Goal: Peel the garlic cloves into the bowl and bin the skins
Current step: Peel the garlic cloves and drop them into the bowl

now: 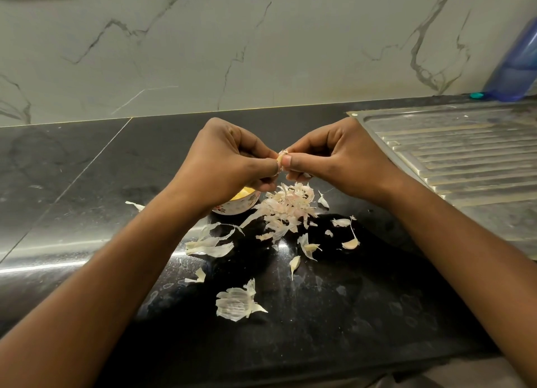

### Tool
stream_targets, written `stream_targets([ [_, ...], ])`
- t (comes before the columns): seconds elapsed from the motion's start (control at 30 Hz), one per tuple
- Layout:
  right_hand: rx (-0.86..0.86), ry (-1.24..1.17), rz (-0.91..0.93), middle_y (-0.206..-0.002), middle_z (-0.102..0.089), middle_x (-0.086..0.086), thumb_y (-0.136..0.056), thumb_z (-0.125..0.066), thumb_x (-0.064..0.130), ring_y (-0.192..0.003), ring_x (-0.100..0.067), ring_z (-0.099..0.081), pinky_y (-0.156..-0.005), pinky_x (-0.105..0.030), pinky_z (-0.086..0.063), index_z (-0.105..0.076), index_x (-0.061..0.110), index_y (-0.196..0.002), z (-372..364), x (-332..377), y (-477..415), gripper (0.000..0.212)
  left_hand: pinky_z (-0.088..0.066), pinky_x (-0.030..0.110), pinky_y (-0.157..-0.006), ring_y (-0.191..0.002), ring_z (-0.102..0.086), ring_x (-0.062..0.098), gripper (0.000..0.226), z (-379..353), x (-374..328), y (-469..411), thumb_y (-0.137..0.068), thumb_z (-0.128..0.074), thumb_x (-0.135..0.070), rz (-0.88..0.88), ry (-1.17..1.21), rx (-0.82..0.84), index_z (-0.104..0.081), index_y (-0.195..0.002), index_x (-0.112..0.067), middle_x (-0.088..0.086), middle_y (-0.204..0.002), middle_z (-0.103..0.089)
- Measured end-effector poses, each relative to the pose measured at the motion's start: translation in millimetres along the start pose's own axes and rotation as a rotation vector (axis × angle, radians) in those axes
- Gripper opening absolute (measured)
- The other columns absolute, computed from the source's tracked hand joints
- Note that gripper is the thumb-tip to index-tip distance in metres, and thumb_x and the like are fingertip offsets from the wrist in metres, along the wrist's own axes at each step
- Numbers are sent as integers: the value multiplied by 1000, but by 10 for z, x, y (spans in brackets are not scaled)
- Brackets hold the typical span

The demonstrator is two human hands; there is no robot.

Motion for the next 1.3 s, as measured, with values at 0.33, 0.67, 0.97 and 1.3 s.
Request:
stream_targets([
  [0.33, 47, 4, 26, -85, -81, -7, -96, -77, 12, -77, -24, -80, -75, -41, -68, -82, 1, -104, -15, 22, 0, 14, -67, 37, -70, -70, -79, 28, 5, -15, -5, 3, -88, -80, -4, -15, 4, 4, -80, -93, -2, 11, -78, -79],
  [0.67, 34, 32, 64, -87, -81, -8, -99, -72, 8, -77, -23, -80, -75, -41, -68, -81, 1, -105, -24, 31, 7, 13, -67, 36, -70, -71, -79, 30, 3, -5, -3, 9, -88, -80, -2, 7, 56, 1, -80, -90, -2, 13, -78, -79],
  [0.97, -2, -15, 43, -87, -81, -8, -101, -69, 3, -77, -25, -81, -73, -37, -67, -81, 2, -105, 19, 20, -10, 13, -66, 30, -70, -76, -80, 33, 9, -6, 45, 6, -88, -78, 0, 93, 194, 19, -78, -96, 2, 18, -82, -79],
  [1.3, 30, -145, -70, -92, -82, -12, -98, -74, 10, -83, -29, -81, -79, -42, -68, -79, -3, -107, 11, -48, 0, 16, -67, 33, -78, -85, -80, 31, 17, -20, 109, -17, -89, -75, 0, 143, 276, 36, -77, -106, 3, 18, -92, -80],
])
Point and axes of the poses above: each hand's wrist, its own y-axis away from the middle knuckle, its own z-axis out of the back of the hand, x = y × z, the point moved 9 cm from there along -y, towards the middle knuckle
